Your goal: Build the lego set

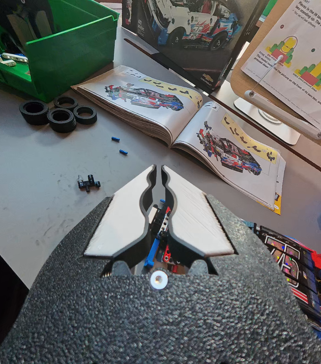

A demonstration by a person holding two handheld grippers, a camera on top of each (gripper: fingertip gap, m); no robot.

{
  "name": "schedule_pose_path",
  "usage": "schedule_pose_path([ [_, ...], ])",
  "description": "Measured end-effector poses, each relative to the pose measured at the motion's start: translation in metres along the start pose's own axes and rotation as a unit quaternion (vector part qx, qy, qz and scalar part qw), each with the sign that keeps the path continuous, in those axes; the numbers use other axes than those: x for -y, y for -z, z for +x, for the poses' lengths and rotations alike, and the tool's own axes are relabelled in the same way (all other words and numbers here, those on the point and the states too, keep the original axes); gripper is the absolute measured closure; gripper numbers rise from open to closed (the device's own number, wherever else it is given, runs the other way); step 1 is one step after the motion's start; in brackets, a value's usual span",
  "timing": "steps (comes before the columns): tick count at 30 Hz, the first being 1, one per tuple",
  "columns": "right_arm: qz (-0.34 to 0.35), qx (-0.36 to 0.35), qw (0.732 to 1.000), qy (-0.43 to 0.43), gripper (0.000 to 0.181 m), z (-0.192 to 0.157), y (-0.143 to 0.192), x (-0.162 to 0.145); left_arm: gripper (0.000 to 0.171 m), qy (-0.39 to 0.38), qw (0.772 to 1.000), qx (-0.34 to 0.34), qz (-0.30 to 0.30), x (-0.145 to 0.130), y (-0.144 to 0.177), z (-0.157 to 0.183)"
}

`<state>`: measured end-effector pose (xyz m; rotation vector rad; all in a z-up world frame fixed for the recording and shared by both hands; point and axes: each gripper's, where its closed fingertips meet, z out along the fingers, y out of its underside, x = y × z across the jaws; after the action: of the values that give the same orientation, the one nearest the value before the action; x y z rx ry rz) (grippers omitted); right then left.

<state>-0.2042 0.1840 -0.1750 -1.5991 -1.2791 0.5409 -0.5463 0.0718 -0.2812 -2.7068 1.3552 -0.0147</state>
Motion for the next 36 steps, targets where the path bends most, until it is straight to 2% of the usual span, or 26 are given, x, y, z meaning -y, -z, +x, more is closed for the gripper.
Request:
schedule_pose_path([
  [6,0.006,0.002,1.0,-0.009,0.178,0.002,0.001,-0.002,0.154,0.007,1.0,-0.002,0.008,0.001,-0.004,0.003],
  [13,0.004,0.003,1.0,-0.009,0.178,0.003,0.002,-0.006,0.165,0.003,1.0,0.009,0.01,-0.001,-0.004,0.0],
  [20,0.004,0.003,1.0,-0.011,0.179,0.003,0.001,-0.008,0.166,-0.003,1.0,0.015,0.011,-0.003,-0.003,-0.004],
  [26,0.004,0.003,1.0,-0.014,0.179,0.004,0.003,-0.009,0.166,-0.016,0.998,0.042,0.046,-0.003,0.016,-0.004],
  [31,0.01,0.007,1.0,-0.01,0.179,0.001,0.004,-0.007,0.166,-0.057,0.987,0.085,0.121,0.022,0.055,0.004],
  [34,0.011,0.012,1.0,-0.003,0.179,-0.003,0.007,-0.005,0.166,-0.063,0.976,0.085,0.192,0.068,0.094,0.023],
  [36,0.014,0.013,1.0,-0.001,0.179,-0.005,0.009,-0.003,0.166,-0.072,0.969,0.098,0.215,0.106,0.115,0.039],
])
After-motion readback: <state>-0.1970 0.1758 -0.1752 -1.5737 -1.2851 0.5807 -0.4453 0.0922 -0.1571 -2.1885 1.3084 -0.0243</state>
